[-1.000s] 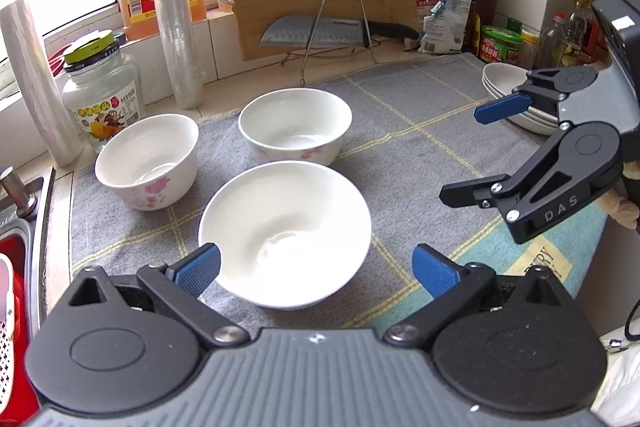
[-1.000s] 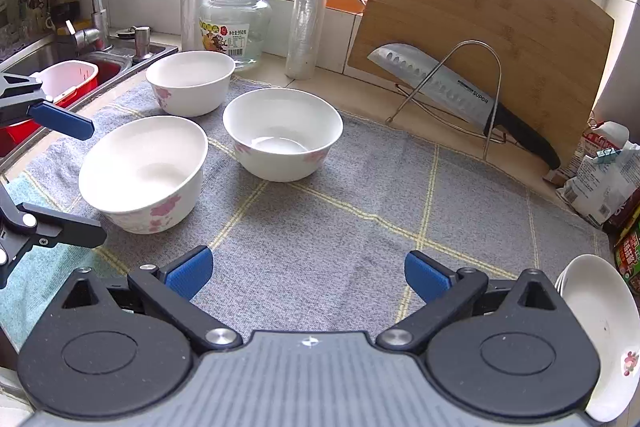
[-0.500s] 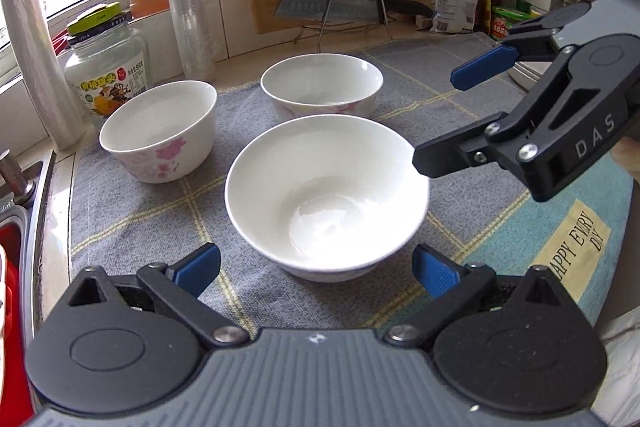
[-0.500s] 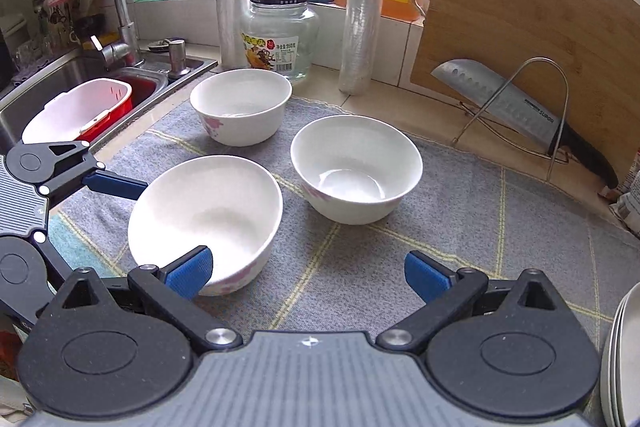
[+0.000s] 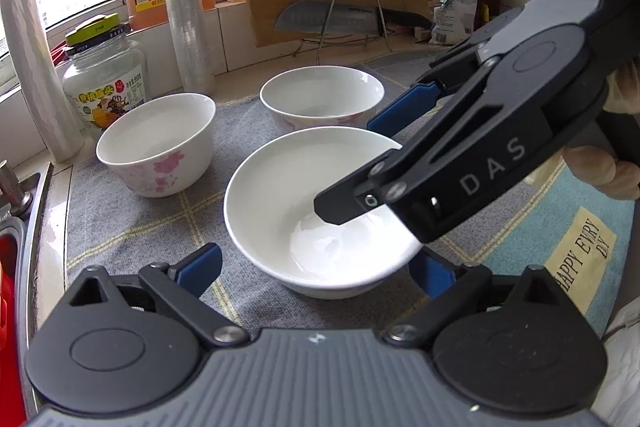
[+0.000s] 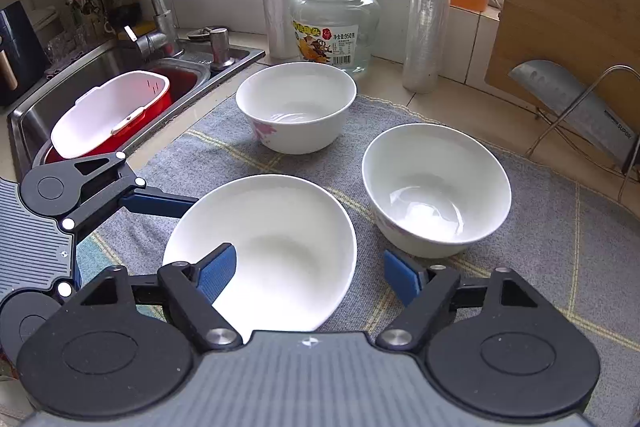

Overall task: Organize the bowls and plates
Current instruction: 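Grip the rim of a white bowl with the right tool, then lift the white bowl off the mat with the right tool, then carry the white bowl with the right tool and lower it beside the plate stack, then open the right tool and withdraw it from the bowl, then grip the rim of the pink-flower white bowl with the right tool, then lift and carry the pink-flower bowl with the right tool toward the placed bowl, then lower the pink-flower bowl into the placed bowl and open the right tool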

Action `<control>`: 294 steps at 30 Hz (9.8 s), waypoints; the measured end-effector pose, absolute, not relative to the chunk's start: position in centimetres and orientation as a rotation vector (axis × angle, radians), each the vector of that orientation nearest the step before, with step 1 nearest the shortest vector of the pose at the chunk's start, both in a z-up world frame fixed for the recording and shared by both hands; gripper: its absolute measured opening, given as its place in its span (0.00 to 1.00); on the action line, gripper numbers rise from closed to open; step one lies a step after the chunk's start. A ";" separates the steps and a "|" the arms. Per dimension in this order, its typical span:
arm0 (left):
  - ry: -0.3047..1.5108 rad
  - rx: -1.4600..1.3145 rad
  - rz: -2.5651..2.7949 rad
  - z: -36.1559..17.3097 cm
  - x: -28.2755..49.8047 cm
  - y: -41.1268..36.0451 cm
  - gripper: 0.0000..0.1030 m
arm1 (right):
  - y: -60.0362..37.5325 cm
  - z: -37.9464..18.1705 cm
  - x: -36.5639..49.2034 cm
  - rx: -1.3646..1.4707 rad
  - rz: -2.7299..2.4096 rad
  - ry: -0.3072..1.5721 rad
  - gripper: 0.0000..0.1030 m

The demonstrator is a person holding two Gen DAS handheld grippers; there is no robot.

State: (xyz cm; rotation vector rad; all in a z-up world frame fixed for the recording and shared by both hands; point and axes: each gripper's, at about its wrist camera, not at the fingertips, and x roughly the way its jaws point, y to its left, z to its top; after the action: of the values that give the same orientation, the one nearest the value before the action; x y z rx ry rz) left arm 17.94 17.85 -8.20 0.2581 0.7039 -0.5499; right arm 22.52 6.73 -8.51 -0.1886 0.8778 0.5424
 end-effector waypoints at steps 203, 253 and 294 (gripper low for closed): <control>0.651 0.295 -0.538 -8.8 28.0 9.4 0.88 | 0.7 -9.2 35.3 -0.201 0.557 1.021 0.68; 0.605 0.336 -0.680 -3.0 18.5 1.8 0.88 | -8.5 -3.6 22.2 -0.133 0.414 0.883 0.68; 0.717 0.337 -0.756 -5.8 18.9 -1.6 0.88 | -12.5 -6.2 21.6 -0.082 0.374 0.954 0.68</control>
State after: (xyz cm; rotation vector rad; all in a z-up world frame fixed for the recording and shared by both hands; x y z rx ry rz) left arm 18.87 -1.58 -5.84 0.3372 0.7167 -0.7564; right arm 21.58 -12.48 -6.17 -0.0823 0.9541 0.3742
